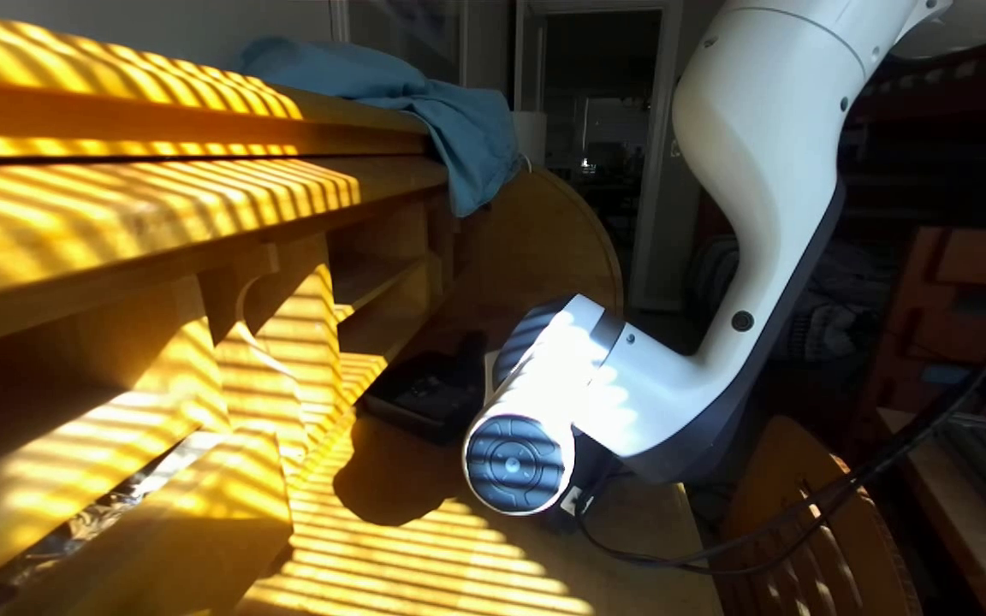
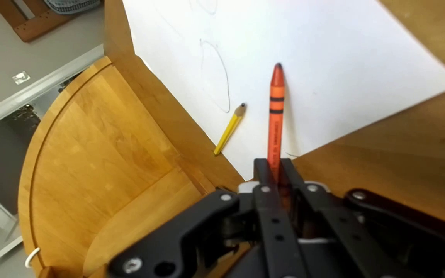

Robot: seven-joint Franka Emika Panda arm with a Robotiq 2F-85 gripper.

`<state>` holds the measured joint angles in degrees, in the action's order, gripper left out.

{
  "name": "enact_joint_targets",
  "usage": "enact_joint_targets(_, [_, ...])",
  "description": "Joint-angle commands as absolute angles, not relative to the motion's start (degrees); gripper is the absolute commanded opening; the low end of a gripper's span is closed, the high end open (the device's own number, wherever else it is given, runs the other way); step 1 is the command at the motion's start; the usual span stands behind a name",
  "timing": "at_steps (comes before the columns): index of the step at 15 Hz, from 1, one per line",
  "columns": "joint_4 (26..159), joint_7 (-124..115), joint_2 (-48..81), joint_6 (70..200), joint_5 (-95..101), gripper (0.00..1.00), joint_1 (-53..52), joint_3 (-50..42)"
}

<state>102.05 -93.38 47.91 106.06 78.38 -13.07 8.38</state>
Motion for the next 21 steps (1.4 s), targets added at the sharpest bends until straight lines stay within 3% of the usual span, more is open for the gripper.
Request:
enact_joint_targets(1, [102.1, -93.5, 47.5, 105.7, 76.7, 0.02, -13.6, 8.5])
enact_joint_targets(21, [98.9, -91.3, 49.8, 101.9, 74.4, 0.02, -15.0, 8.7])
